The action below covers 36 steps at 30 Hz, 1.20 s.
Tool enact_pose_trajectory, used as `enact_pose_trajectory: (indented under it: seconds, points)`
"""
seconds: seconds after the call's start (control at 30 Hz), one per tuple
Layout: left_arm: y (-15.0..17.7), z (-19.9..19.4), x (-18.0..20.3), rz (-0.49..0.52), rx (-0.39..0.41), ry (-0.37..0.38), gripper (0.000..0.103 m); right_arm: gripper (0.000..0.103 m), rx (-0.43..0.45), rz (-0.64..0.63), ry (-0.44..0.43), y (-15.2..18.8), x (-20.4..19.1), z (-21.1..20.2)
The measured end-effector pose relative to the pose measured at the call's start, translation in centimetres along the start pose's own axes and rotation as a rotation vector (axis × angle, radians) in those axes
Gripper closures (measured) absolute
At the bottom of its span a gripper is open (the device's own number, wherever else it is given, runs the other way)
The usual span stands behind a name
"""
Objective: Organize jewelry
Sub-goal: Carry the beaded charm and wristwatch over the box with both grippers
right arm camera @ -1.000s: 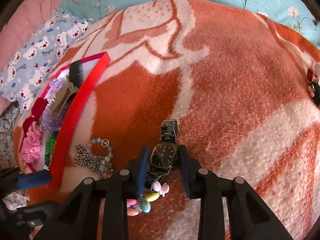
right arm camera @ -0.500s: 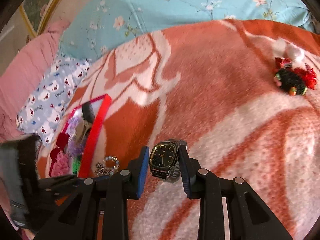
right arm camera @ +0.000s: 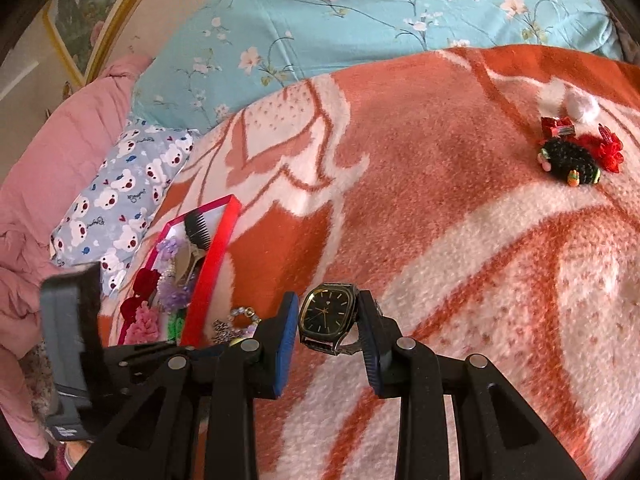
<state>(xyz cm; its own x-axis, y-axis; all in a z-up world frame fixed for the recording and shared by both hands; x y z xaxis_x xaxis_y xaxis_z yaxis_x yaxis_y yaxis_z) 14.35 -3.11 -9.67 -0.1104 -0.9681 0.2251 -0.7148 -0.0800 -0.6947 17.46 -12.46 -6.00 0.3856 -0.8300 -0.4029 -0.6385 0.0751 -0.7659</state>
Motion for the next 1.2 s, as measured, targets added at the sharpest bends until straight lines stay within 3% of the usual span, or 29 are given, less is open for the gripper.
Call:
enact_pose_trajectory:
  seconds: [0.5,0.77,1.2]
  points:
    - [-1.6,-7.3,-4.0,-0.109,0.141,-0.031,0.091,0.073,-0.006,-0.063,-0.073,0.9,-5.7,-0.5]
    - [-1.6,-9.6,-6.1,-0.145,0.179,-0.062,0.091,0.073,-0.017,-0.105,-0.116,1.6,-9.2,-0.6]
    - [-0.2,-13.0,-10.9,-0.184,0.209,-0.181,0.091,0.073,-0.026,-0.157,-0.185,2.1,-14.1,-0.5]
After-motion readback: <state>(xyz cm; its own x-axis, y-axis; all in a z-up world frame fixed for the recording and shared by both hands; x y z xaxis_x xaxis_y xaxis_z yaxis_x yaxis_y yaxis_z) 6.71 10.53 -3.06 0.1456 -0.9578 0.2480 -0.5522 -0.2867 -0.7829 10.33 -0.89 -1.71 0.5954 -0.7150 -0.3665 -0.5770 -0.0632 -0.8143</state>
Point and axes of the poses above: each gripper's, at about its wrist camera, not at the fingertips, and z roughly the way its jaws point, x to its right, y to its underside, the point moved 9 cm from there along z, roughly the way its jaws point, and after that the axes turned 14 degrees about x, right-handed, at the moved point
